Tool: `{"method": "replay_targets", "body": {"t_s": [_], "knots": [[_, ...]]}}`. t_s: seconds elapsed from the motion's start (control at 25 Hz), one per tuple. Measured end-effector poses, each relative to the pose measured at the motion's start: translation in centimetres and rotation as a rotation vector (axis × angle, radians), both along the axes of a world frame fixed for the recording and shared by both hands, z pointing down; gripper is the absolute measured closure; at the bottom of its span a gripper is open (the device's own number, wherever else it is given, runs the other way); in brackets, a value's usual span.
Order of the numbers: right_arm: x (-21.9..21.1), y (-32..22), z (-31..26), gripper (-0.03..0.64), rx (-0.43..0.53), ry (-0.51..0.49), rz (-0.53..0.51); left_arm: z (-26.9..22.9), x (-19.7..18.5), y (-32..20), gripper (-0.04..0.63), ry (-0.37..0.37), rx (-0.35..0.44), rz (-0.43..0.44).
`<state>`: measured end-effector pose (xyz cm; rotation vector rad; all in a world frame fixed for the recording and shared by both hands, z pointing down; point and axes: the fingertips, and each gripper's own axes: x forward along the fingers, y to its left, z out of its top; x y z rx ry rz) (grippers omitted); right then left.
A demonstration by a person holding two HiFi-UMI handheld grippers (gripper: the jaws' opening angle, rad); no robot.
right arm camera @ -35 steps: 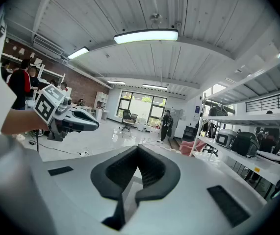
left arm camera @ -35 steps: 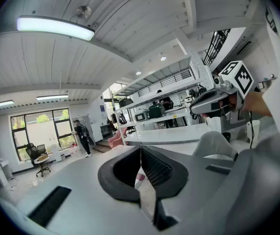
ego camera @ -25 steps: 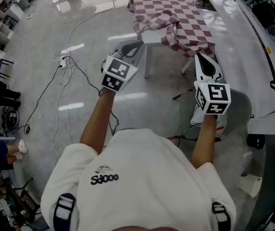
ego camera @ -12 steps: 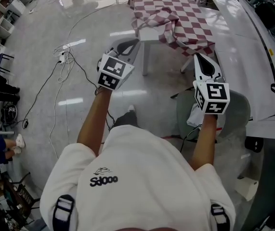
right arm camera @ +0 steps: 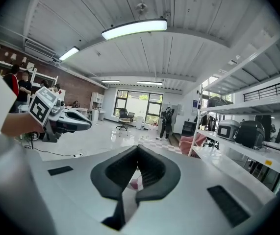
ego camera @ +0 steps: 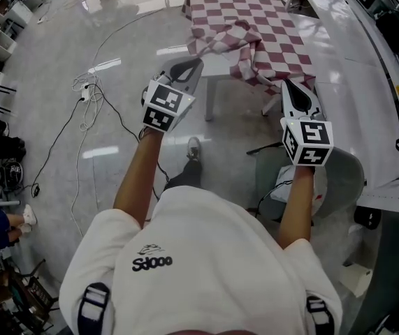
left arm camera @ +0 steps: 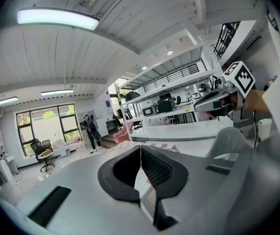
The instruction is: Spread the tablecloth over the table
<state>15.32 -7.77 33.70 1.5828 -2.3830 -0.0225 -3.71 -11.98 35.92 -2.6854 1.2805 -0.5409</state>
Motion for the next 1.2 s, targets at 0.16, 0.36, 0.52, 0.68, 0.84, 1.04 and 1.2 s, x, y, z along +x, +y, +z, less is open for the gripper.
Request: {"method": "replay_targets", "body": {"t_s": [0.16,0.36,0.52,0.68,0.84,1.04,1.2], "knots": [[0.6,-3.6,0.9,0.595,-0.033,0.006,0.032,1.0,0.6,-4.2,0.566,0.004,-0.030,0.022],[0.7,-8.7,2.0,0.595,-0.072,0.012,0.062,2.0,0.8,-9.6,0.566,0.005,-0.062,0.050],[1.0,-12.2,2.6,0.595,-0.093,0.019,0.090,2.3,0.7,-13.7,0.566,0.000,-0.077,0.070],[1.0,-15.6,3.3,0.594,-0.116,0.016,0.109,3.1,0.9,-17.3,0.566,-0.014,-0.097,0.092],[1.0,-17.8,4.3,0.594,-0.142,0.019,0.115,4.5,1.4,-19.7,0.566,-0.030,-0.133,0.129],[0.4,-20.1,6.2,0.591,-0.192,0.001,0.126,6.5,1.9,-22.0,0.558,-0.038,-0.183,0.175],[-0.1,-21.4,7.9,0.563,-0.251,-0.015,0.138,8.1,3.0,-22.9,0.488,-0.046,-0.239,0.232]]}}
